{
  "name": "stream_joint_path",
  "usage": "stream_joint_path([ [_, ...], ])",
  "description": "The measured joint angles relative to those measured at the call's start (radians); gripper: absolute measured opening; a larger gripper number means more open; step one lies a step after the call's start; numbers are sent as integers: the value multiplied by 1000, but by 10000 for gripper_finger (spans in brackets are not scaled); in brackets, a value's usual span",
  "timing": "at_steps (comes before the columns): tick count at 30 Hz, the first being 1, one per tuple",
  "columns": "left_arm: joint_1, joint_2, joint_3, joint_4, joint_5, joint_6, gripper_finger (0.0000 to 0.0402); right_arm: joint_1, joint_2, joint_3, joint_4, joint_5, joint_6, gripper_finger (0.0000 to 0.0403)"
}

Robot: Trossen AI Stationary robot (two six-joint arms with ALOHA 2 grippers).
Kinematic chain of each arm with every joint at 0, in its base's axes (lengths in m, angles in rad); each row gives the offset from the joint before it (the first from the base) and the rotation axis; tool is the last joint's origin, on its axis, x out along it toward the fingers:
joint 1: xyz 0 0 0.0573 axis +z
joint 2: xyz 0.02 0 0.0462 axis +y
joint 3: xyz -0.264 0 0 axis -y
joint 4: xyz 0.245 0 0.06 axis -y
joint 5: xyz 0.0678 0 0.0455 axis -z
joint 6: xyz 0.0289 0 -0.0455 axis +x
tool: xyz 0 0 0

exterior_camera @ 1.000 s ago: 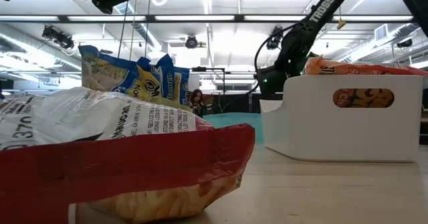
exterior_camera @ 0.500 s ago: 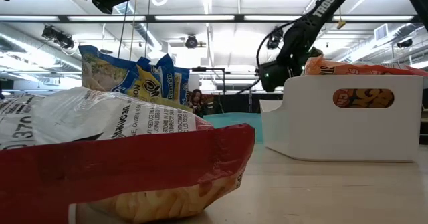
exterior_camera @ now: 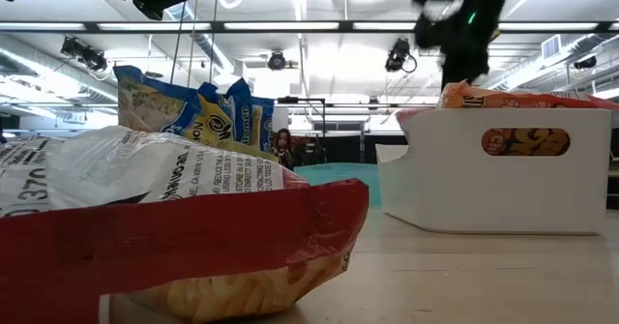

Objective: Sort Maruchan noodles
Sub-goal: Put the top right orange noodle pack into the white bin

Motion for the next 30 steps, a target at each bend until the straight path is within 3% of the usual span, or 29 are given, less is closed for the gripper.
stream_joint_path([
  [6,0,0,0,13,0,4,217,137,-211,0,88,-192,-132,4],
  [13,0,0,0,121,2,11,217,281,-297,-91,374,-450,-224,4],
  [18,-6,0,1,189,54,12,217,325,-275,-188,405,-473,-266,4],
  [22,-39,-35,61,172,10,107,217,330,-258,-239,400,-470,-269,5],
  [26,-71,-88,207,-37,-91,145,217,327,-237,-250,354,-470,-294,5],
  [30,-61,-119,370,-389,-87,-29,217,326,-214,-250,327,-456,-337,5],
])
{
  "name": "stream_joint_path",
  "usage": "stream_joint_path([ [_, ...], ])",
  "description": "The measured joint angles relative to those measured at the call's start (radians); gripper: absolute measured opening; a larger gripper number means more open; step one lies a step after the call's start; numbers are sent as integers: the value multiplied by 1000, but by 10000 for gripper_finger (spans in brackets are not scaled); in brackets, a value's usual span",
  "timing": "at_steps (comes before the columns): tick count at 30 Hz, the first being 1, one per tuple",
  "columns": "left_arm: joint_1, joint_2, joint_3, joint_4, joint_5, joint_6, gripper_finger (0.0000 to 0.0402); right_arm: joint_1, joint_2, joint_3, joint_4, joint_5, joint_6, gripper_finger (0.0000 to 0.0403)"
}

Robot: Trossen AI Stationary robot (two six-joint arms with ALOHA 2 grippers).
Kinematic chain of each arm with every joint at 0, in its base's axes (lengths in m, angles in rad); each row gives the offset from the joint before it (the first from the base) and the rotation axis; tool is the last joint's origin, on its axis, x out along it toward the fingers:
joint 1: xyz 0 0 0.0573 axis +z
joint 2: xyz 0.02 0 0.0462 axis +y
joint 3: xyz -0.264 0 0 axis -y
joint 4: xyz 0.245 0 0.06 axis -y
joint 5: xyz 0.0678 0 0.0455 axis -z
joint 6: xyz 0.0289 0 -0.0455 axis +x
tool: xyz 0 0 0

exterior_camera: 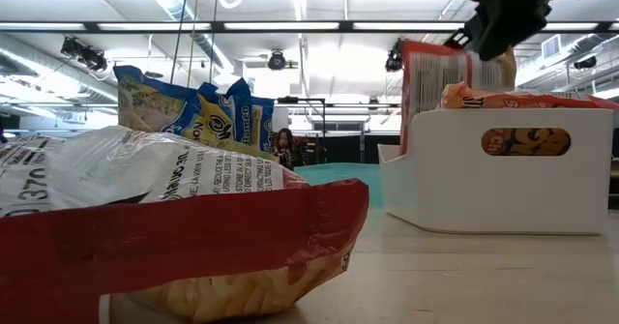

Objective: Sort Maruchan noodles
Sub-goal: Put the top right orange noodle pack into the white bin, then put the bottom left orange noodle pack into the white bin

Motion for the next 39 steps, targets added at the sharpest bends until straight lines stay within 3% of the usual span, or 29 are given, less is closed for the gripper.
stream_joint_path([
  [6,73,-1,164,-553,12,-377,217,-7,66,0,-7,154,-83,16],
  [12,211,1,187,-1032,132,-810,218,-50,117,0,-7,280,-124,61],
  [15,278,12,181,-1196,189,-883,218,-62,119,0,-5,373,-154,94],
  [20,336,40,178,-1309,324,-889,217,-66,96,0,4,517,-167,141],
  [24,302,114,178,-1329,438,-881,213,-63,69,0,10,544,-163,165],
  [30,184,230,178,-1496,464,-893,213,-56,32,0,17,545,-92,177],
  [34,72,253,178,-1548,524,-1023,213,-1,13,17,25,575,-35,177],
  [39,-73,256,139,-1588,518,-1219,213,132,22,70,45,654,38,176],
])
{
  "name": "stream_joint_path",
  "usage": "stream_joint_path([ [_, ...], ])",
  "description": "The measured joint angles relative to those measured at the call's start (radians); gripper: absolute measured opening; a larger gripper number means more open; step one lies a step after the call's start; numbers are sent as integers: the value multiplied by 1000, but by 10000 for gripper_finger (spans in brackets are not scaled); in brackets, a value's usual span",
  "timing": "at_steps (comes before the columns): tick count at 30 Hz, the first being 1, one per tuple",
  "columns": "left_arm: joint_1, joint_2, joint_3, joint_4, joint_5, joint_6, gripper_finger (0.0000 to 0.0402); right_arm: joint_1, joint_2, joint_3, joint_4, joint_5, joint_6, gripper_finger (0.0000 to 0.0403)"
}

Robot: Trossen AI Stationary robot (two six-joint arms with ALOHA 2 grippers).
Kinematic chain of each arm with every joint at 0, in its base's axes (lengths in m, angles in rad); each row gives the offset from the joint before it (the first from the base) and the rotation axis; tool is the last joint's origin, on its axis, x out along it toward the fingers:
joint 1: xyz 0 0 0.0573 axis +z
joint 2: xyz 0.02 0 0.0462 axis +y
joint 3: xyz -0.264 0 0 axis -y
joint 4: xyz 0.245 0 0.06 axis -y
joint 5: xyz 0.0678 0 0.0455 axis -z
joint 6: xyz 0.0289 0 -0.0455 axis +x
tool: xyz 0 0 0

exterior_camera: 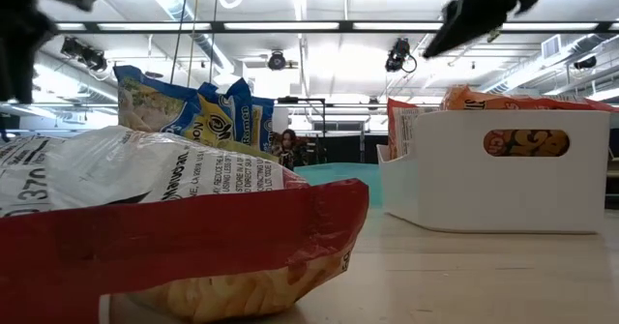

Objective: Sort Maruchan noodles
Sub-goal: Put the bottom left orange noodle pack into the white bin

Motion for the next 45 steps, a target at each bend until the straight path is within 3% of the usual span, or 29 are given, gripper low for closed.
stream_joint_path([
  [4,-54,0,-89,1,-43,-50,213,123,30,13,68,64,70,176],
  [8,-96,0,-178,58,-64,13,213,236,83,13,130,80,202,176],
  [15,-140,0,-307,72,27,25,213,398,169,13,171,204,408,175],
  [22,-198,0,-392,177,6,43,213,455,198,12,220,284,499,175],
  [31,-205,0,-432,208,-75,17,206,456,235,12,294,308,504,175],
  [34,-206,-1,-435,213,-81,17,179,456,236,12,312,306,503,175],
  [39,-204,-1,-430,222,-74,9,100,456,233,12,349,310,449,175],
  [45,-204,-10,-294,87,33,15,12,457,236,11,432,304,320,175],
])
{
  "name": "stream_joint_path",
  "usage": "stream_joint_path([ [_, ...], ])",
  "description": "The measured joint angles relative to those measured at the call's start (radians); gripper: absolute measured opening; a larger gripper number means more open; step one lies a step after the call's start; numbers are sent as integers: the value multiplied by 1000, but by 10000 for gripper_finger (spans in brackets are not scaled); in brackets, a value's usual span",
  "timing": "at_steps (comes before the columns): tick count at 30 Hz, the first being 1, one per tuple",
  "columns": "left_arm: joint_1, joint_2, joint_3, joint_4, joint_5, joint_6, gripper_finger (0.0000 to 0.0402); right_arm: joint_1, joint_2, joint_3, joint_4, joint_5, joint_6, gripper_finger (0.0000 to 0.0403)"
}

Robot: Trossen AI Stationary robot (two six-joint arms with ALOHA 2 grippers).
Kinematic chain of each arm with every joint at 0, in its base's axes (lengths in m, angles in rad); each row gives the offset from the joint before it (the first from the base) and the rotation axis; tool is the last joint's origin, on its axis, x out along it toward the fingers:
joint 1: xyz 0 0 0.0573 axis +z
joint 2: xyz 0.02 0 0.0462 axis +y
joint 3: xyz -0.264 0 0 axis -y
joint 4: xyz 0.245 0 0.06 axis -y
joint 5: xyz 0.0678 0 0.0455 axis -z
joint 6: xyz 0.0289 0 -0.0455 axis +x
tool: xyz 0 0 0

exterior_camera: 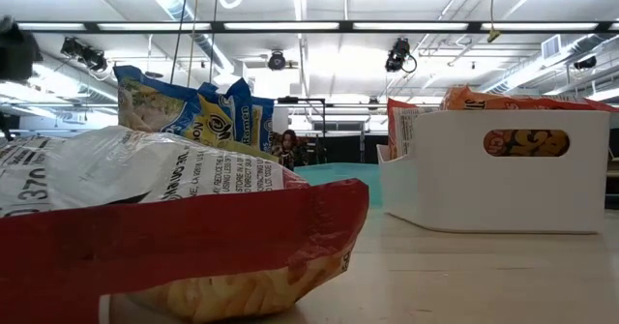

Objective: Sort Maruchan noodles
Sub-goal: Put the bottom left orange noodle pack into the white bin

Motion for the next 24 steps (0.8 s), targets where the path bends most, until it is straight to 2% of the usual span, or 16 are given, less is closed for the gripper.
stream_joint_path([
  [6,3,-87,215,-122,78,0,8,-1,32,0,196,12,-193,175],
  [11,38,-190,376,-85,149,-15,4,-13,146,1,499,30,-384,175],
  [15,77,-236,480,-17,257,-37,2,-12,262,22,734,16,-554,178],
  [17,92,-242,521,18,273,-39,2,-12,309,71,741,12,-604,183],
  [20,131,-240,545,116,254,45,1,-22,389,183,708,-18,-651,197],
  [24,218,-200,545,247,223,211,1,-39,475,365,514,-87,-653,225],
])
